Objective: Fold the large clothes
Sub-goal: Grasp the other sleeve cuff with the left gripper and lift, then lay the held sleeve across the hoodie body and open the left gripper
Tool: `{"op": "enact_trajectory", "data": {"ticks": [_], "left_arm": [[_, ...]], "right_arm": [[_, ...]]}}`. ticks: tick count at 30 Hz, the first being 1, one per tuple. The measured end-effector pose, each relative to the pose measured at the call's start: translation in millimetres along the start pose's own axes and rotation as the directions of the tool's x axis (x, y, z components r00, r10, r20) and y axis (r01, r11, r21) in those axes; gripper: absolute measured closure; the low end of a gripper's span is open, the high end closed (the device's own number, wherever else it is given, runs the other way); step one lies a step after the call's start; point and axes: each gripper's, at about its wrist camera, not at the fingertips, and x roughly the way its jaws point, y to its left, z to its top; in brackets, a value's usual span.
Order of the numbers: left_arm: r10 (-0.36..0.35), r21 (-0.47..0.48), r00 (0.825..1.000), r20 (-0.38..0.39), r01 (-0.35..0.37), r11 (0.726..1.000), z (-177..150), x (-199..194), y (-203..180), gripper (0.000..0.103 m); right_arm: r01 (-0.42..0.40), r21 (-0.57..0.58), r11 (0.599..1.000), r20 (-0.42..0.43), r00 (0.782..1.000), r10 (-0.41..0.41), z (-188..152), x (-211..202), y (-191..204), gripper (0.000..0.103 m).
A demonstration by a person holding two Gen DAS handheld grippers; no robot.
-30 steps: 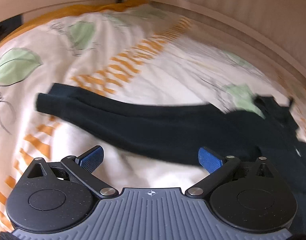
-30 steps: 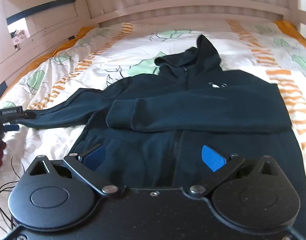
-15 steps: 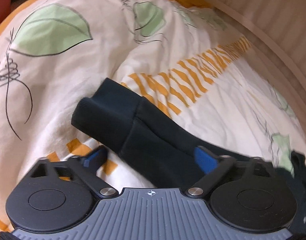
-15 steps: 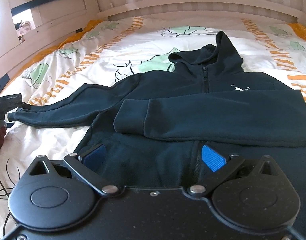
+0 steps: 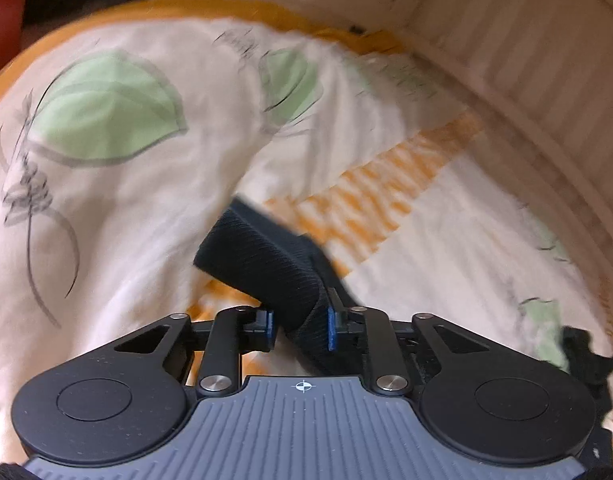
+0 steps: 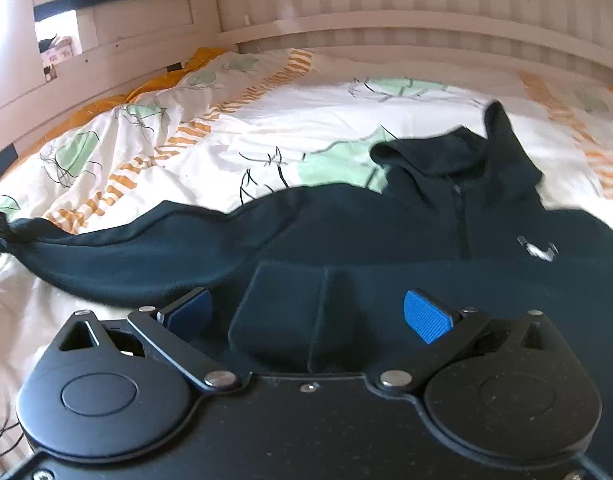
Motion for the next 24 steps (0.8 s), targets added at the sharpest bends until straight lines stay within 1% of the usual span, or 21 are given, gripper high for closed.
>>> {"op": "enact_trajectory", "data": {"ticks": [2, 4, 6, 8, 11, 13, 14, 15, 17, 19, 22, 24], "left_arm": [[-0.040, 0.025, 0.999, 0.027, 0.040, 0.999, 5.1, -11.6, -11.4, 0.083], [-0.071, 0.074, 0.996, 0.049, 0.067, 0.995, 10.4, -21.4, -27.1, 0.083], [-0.106, 0.122, 0.992, 0.067, 0.097, 0.988, 14.2, -29.9, -44.3, 0.083], [-0.142, 0.149, 0.987, 0.079, 0.129, 0.980, 15.5, -38.3, -58.6, 0.083], [-0.205, 0.180, 0.975, 0.090, 0.186, 0.966, 16.3, -49.6, -81.2, 0.083], [-0.242, 0.209, 0.965, 0.099, 0.217, 0.954, 14.8, -58.1, -97.5, 0.083], [-0.262, 0.221, 0.960, 0.100, 0.235, 0.947, 15.3, -63.0, -106.0, 0.083], [-0.285, 0.233, 0.953, 0.103, 0.255, 0.938, 14.9, -68.0, -115.4, 0.083], [-0.323, 0.255, 0.941, 0.103, 0.289, 0.923, 13.5, -78.1, -134.1, 0.083], [-0.369, 0.283, 0.924, 0.098, 0.329, 0.901, 12.0, -87.6, -154.9, 0.083], [-0.431, 0.333, 0.899, 0.077, 0.385, 0.861, 7.3, -100.2, -190.3, 0.083], [-0.475, 0.364, 0.878, 0.053, 0.426, 0.828, 0.6, -107.4, -217.0, 0.083]], "right_arm": [[0.009, -0.028, 1.000, 0.003, 1.000, -0.009, 4.7, 15.2, 6.2, 0.001], [0.028, -0.053, 0.998, 0.004, 1.000, -0.028, 7.6, 30.5, 11.5, 0.001], [0.046, -0.078, 0.996, -0.003, 0.999, -0.046, 8.7, 46.8, 18.2, 0.001], [0.062, -0.096, 0.993, -0.020, 0.998, -0.064, 8.0, 61.6, 23.5, 0.001], [0.085, -0.111, 0.990, -0.095, 0.991, -0.095, 3.6, 89.5, 30.5, 0.001], [0.096, -0.136, 0.986, -0.156, 0.981, -0.117, -5.9, 108.6, 33.8, 0.000], [0.096, -0.149, 0.984, -0.130, 0.985, -0.115, -9.3, 109.2, 34.5, 0.000], [0.090, -0.149, 0.985, -0.122, 0.987, -0.109, -9.9, 108.8, 33.6, 0.000], [0.068, -0.137, 0.988, -0.130, 0.988, -0.086, -7.4, 104.8, 28.5, 0.000], [0.038, -0.135, 0.990, -0.117, 0.992, -0.054, -3.8, 94.1, 21.8, 0.004], [0.004, -0.058, 0.998, -0.063, 0.998, -0.008, 2.3, 63.8, 4.9, 0.004], [-0.005, -0.015, 1.000, -0.038, 0.999, 0.004, 3.4, 39.8, -8.6, 0.004]]}}
